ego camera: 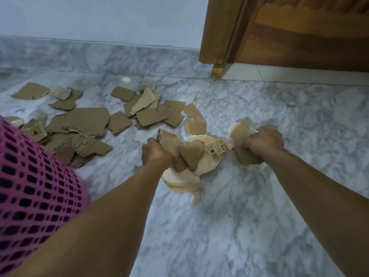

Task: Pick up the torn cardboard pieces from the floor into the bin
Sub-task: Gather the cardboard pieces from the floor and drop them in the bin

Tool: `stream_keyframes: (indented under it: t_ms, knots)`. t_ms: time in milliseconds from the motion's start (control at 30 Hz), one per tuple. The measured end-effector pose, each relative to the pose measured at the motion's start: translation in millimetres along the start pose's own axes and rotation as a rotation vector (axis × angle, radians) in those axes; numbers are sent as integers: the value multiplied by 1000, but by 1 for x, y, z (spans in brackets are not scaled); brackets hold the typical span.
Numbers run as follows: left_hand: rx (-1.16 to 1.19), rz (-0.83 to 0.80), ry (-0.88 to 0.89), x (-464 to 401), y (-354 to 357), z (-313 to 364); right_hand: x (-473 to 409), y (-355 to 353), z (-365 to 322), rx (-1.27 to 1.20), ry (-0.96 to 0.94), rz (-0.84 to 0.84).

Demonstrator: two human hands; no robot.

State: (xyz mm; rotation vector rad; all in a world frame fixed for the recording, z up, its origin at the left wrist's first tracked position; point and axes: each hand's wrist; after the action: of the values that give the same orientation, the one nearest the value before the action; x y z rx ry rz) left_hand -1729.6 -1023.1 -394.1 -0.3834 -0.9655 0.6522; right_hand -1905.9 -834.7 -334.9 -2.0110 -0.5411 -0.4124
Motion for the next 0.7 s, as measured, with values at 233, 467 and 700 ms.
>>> stream_keyframes:
  t_ms: [233,467,700]
  knots:
    - [-122,33,-65,7,-2,-6,5,3,-23,-207,-8,120]
    - [103,-14,-21,12,-3,-10,23,64,-30,-249,-112,-294]
    - [255,-90,-43,18,-6,-13,20,86,-20,195,-105,-327]
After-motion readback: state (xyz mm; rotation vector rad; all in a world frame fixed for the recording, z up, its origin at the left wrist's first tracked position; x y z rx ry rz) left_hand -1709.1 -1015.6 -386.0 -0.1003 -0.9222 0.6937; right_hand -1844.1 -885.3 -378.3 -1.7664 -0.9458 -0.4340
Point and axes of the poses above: each hand's wrist, its own x-axis away from the middle knuckle, its own y-axis out of the palm, z = x × y, and after that the axes turned 13 degrees about -z, right-handed
